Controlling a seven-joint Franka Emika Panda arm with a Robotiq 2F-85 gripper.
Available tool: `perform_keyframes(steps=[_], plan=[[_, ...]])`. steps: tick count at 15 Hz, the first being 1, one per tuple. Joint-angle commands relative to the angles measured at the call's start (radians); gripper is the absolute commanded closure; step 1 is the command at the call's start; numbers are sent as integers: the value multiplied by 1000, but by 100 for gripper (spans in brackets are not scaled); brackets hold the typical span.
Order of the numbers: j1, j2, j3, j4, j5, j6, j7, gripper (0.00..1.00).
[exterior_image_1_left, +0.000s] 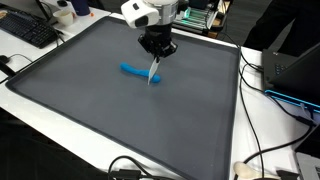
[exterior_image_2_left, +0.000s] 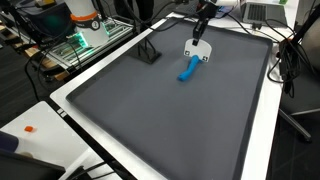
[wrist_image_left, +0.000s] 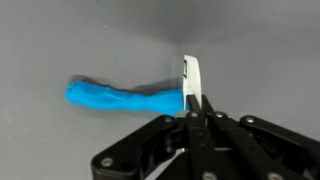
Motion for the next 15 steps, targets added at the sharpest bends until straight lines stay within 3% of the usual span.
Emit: perform_keyframes(steps=[1, 15], plan=[[2, -50, -6, -30, -3, -5, -8, 99], [-14, -52, -34, -17, -32, 18, -6, 99]])
